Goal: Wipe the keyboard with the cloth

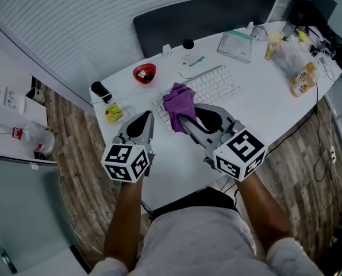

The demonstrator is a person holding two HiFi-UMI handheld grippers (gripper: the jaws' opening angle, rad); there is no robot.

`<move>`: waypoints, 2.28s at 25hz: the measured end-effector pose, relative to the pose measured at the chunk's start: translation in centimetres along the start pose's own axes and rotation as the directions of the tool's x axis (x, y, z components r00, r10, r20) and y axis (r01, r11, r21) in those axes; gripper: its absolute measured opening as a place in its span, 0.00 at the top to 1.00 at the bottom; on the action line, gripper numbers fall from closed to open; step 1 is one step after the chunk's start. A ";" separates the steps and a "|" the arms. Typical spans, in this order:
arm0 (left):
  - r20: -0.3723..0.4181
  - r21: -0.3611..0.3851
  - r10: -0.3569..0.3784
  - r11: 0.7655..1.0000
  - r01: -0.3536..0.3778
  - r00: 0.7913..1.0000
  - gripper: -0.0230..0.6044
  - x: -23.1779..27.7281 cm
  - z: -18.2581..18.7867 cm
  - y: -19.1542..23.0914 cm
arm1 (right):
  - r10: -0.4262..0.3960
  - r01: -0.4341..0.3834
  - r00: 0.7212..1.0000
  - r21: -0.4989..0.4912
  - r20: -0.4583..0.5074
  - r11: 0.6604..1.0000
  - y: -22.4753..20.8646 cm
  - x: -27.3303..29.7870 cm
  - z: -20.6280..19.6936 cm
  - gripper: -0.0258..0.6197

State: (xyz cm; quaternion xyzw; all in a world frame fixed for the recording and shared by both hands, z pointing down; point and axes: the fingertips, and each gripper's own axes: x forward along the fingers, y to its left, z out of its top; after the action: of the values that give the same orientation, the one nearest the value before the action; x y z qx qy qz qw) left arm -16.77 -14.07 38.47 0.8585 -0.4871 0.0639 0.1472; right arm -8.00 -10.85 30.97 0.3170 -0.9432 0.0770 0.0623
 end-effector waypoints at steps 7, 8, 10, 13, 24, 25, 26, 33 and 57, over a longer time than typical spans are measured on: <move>-0.176 -0.145 0.020 0.988 -0.046 0.984 0.93 2.2 -4.3 2.0 | -0.013 0.010 0.992 -0.019 -0.128 1.000 -1.5 3.5 -1.5 0.83; -0.193 -0.164 0.021 0.985 -0.053 0.981 0.93 2.4 -4.8 2.2 | -0.012 0.009 0.989 -0.022 -0.150 1.000 -1.8 4.1 -1.8 0.83; -0.220 -0.204 0.021 0.977 -0.067 0.975 0.93 2.8 -5.6 2.6 | -0.007 0.002 0.980 -0.023 -0.197 1.000 -2.2 5.1 -2.6 0.83; -0.258 -0.256 0.021 0.962 -0.089 0.966 0.92 3.4 -6.7 3.0 | 0.012 -0.016 0.964 -0.011 -0.264 1.000 -2.9 6.7 -3.9 0.83; -0.358 -0.364 0.022 0.918 -0.161 0.933 0.79 4.8 -9.9 3.4 | 0.068 -0.078 0.868 0.000 -0.492 0.997 -3.7 10.6 -8.3 0.83; -0.364 -0.375 0.017 0.912 -0.164 0.931 0.79 4.8 -10.1 3.4 | 0.069 -0.078 0.857 0.003 -0.510 0.997 -3.7 10.9 -8.6 0.83; -0.371 -0.387 0.012 0.907 -0.166 0.929 0.78 4.8 -10.4 3.5 | 0.070 -0.079 0.847 0.005 -0.528 0.997 -3.6 11.1 -8.9 0.83; -0.371 -0.478 -0.028 0.863 -0.165 0.928 0.77 5.3 -11.0 3.5 | 0.093 -0.103 0.769 0.021 -0.632 0.994 -3.4 12.6 -11.0 0.83; -0.354 -0.546 -0.062 0.824 -0.152 0.933 0.79 5.4 -11.0 3.4 | -0.129 0.072 0.669 -0.109 -0.732 0.991 -21.2 4.9 -13.3 0.83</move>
State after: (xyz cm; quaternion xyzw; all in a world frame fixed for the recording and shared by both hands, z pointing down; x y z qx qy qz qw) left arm -16.54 -16.63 50.93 0.7380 -0.4695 0.0750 0.4789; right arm 1.92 -27.99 47.08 0.3081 -0.8213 0.1609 0.4524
